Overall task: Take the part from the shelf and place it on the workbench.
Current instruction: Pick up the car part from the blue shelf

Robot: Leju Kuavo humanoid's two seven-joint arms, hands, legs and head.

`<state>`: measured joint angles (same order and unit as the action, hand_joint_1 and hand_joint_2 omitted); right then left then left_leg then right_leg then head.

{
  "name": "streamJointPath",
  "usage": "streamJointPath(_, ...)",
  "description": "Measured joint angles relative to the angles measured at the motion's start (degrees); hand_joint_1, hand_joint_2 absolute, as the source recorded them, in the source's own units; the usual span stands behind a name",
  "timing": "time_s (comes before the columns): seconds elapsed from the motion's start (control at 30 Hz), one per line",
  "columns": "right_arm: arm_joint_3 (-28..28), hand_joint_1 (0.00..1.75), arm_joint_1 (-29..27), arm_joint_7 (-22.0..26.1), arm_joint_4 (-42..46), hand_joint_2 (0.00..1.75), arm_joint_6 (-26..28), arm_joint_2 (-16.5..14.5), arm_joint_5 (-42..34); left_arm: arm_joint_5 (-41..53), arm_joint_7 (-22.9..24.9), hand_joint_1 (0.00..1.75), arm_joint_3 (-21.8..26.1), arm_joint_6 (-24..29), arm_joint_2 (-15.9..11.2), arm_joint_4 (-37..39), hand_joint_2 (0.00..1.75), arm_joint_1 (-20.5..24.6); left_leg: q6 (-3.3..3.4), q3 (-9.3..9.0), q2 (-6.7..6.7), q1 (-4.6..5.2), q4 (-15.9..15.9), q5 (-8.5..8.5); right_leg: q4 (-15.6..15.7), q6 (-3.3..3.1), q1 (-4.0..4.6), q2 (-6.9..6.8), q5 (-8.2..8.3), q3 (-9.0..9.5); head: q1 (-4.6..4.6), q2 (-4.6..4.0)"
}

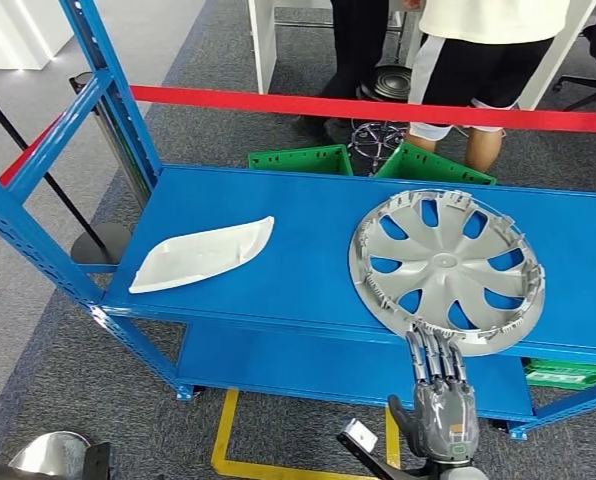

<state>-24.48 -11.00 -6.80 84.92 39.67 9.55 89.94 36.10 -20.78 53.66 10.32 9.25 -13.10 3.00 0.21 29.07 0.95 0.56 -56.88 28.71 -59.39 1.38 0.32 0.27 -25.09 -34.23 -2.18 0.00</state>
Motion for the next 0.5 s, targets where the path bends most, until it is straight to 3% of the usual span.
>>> streamJointPath(0.2, -3.46, 0.00, -0.63, -0.80, 4.70, 1.75, 0.00, 2.83, 0.03, 0.03, 0.08, 0.00, 0.56, 0.31, 0.00, 0.01, 1.75, 0.00, 0.00, 0.05, 0.00, 0.03, 0.00, 0.00, 0.00, 0.01, -0.03, 0.01, 0.01, 0.02, -0.01, 0.00)
streamJointPath(0.5, -4.95, 0.00, -1.12, -0.08, 7.61, 1.75, -0.01, 4.41, 0.02, 0.22, 0.16, 0.00, 1.17, 0.32, 0.01, 0.04, 1.75, 0.01, 0.00, 0.04, 0.00, 0.03, 0.00, 0.00, 0.00, 0.01, -0.03, 0.01, 0.01, 0.01, 0.00, 0.00)
